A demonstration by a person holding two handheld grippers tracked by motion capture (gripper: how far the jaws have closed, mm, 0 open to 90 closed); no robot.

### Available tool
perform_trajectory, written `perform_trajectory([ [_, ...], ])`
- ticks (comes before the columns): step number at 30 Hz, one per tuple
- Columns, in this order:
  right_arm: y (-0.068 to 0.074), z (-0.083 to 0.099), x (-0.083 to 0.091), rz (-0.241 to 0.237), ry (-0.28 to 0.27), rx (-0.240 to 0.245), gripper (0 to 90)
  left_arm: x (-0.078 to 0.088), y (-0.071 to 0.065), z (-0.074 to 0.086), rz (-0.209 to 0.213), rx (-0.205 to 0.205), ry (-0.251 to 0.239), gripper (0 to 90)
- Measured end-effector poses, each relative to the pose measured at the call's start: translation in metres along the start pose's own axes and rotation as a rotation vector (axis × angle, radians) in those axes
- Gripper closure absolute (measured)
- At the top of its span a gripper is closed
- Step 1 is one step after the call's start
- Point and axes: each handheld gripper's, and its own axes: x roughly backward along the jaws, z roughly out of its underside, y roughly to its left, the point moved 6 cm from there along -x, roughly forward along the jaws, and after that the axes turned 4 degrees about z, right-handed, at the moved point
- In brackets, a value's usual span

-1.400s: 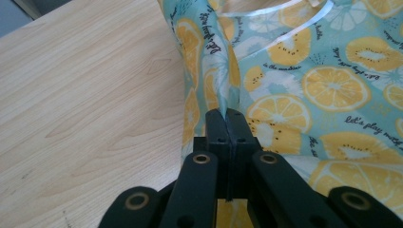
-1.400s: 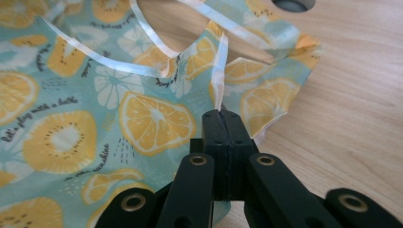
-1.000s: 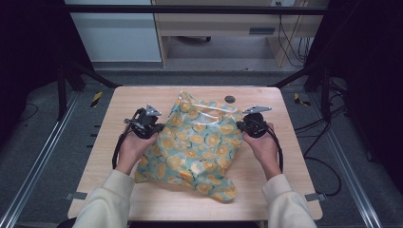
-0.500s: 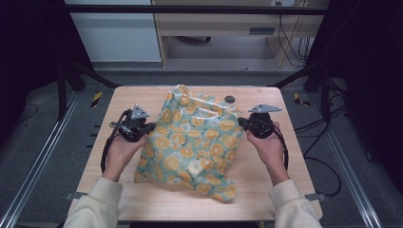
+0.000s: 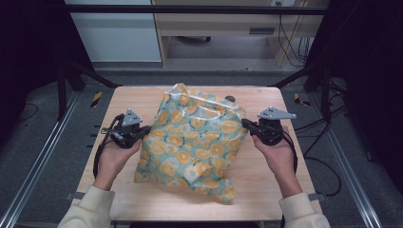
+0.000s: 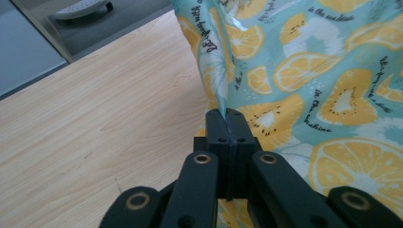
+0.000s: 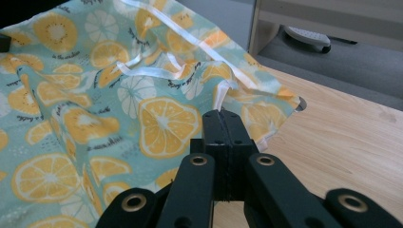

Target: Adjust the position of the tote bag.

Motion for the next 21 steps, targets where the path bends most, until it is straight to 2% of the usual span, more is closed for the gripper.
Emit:
perform_trajectory([
  [5,-0.001,0.001,0.007,0.003,-0.013,-0.002,90.0,0.001,-0.004,0.008,0.0,0.009,-0.018,90.0],
  [6,-0.002,0.002,0.007,0.003,-0.016,-0.006,90.0,0.002,-0.004,0.009,0.003,0.004,-0.009,90.0],
  [15,-0.002,-0.003,0.009,0.006,-0.037,-0.017,90.0,0.007,-0.004,0.009,-0.001,0.001,-0.022,90.0],
  [18,-0.001,-0.006,0.013,-0.005,-0.055,-0.03,90.0,0.011,-0.005,0.011,-0.003,-0.001,-0.032,90.0],
  [21,0.002,-0.009,0.018,-0.01,-0.072,-0.023,90.0,0.018,-0.008,0.013,-0.005,-0.001,-0.05,90.0],
])
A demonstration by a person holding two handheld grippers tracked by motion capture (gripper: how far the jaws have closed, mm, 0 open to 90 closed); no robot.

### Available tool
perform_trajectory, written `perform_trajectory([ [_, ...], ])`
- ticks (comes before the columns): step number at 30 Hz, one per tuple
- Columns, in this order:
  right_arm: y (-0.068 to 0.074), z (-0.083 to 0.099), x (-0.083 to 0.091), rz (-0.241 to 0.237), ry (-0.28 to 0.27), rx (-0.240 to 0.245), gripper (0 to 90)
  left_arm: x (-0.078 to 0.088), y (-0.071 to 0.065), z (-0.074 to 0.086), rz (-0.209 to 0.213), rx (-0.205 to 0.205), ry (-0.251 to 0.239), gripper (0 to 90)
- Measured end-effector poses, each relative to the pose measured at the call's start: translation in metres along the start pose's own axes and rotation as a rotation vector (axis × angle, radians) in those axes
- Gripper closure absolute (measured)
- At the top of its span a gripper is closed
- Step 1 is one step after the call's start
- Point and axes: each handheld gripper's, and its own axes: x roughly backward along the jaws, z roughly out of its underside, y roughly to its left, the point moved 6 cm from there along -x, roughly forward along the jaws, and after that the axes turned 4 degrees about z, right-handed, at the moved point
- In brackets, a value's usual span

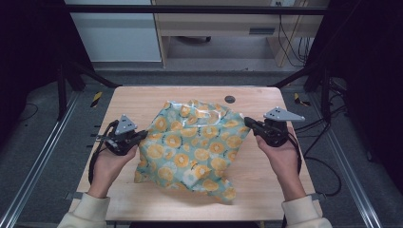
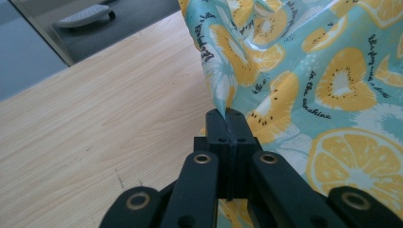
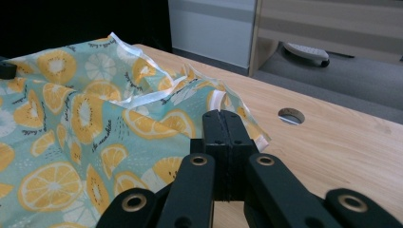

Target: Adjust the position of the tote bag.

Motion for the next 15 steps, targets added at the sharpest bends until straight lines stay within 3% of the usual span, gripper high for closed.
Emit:
perform_trajectory([
  [15,0.029,0.016,0.03,-0.072,-0.057,-0.002,90.0,0.026,-0.013,0.022,-0.015,0.002,-0.066,90.0],
])
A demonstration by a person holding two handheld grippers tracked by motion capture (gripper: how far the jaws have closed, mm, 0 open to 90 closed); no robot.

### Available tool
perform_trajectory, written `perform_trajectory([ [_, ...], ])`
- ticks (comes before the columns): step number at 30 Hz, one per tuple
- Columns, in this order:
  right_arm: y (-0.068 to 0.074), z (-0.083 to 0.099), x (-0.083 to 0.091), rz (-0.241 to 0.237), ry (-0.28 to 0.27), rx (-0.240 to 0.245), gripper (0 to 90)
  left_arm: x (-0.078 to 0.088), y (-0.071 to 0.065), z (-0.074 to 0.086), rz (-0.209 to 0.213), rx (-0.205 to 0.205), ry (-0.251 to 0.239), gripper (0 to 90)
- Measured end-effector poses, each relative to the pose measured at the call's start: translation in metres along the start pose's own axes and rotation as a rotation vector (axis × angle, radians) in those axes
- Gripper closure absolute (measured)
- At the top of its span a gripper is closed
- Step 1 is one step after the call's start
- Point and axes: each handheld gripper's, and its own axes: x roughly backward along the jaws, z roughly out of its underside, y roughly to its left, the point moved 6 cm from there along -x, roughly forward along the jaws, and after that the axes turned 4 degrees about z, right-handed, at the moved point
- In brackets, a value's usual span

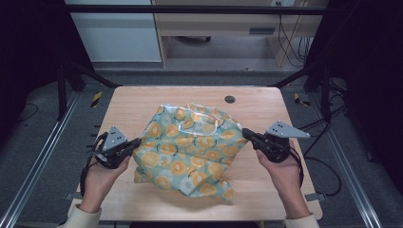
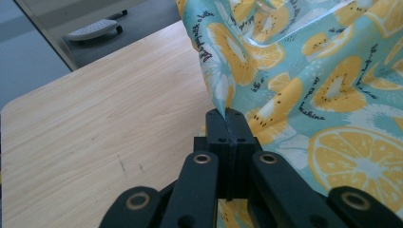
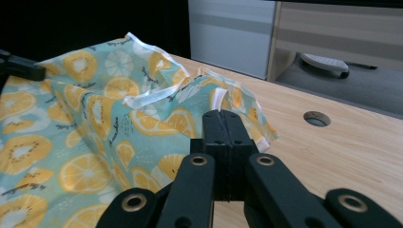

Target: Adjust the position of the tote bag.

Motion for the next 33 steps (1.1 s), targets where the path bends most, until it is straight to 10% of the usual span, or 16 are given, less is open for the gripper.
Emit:
perform_trajectory([
  [23,0.026,0.03,0.03,-0.064,-0.008,0.002,90.0,0.029,-0.021,0.023,0.026,-0.009,-0.057,90.0],
  [33,0.038,0.053,0.042,-0.111,0.017,0.006,90.0,0.039,-0.035,0.051,0.106,-0.006,-0.037,90.0],
])
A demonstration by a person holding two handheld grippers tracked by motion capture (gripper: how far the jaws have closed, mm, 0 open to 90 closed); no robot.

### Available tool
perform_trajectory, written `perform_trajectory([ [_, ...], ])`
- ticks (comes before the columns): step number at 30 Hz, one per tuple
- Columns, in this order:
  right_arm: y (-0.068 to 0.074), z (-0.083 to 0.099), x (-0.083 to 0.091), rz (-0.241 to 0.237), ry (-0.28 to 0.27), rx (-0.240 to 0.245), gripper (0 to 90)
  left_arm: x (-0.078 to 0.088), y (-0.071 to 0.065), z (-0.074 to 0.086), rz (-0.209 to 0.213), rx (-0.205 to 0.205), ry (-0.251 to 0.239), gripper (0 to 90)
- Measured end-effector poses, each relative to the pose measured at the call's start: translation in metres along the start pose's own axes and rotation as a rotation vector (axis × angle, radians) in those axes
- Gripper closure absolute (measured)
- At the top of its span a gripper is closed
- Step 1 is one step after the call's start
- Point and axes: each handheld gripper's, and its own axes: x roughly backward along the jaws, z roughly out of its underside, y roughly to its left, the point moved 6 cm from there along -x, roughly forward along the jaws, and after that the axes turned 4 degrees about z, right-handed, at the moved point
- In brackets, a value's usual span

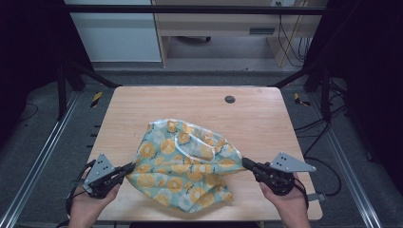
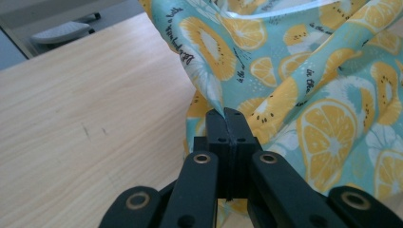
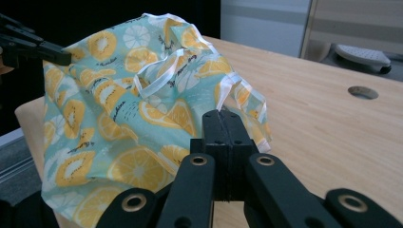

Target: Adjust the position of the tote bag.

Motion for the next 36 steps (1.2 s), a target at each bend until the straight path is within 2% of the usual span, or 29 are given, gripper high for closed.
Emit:
perform_trajectory([
  [4,0.002,0.009,0.002,-0.013,0.005,-0.011,90.0,0.003,-0.002,0.003,0.014,0.002,-0.013,90.0],
  [8,0.001,0.01,0.007,-0.031,-0.016,-0.037,90.0,0.007,-0.002,0.001,0.02,0.013,-0.041,90.0],
  [12,0.003,0.008,0.011,-0.049,-0.033,-0.047,90.0,0.008,-0.005,0.003,0.04,0.012,-0.037,90.0],
  [16,0.007,0.014,0.018,-0.078,-0.02,-0.045,90.0,0.007,-0.011,0.008,0.072,-0.003,-0.013,90.0],
  [19,0.009,0.024,0.021,-0.097,0.011,-0.037,90.0,0.004,-0.016,0.014,0.091,-0.022,0.025,90.0],
  [22,0.008,0.037,0.022,-0.115,0.048,-0.035,90.0,-0.001,-0.022,0.018,0.108,-0.06,0.071,90.0],
  [25,0.006,0.049,0.021,-0.126,0.1,-0.022,90.0,-0.01,-0.031,0.026,0.127,-0.109,0.148,90.0],
  [30,0.005,0.063,0.013,-0.126,0.187,0.013,90.0,-0.024,-0.04,0.037,0.122,-0.178,0.254,90.0],
  [36,0.006,0.075,-0.001,-0.119,0.275,0.052,90.0,-0.042,-0.041,0.049,0.122,-0.214,0.356,90.0],
])
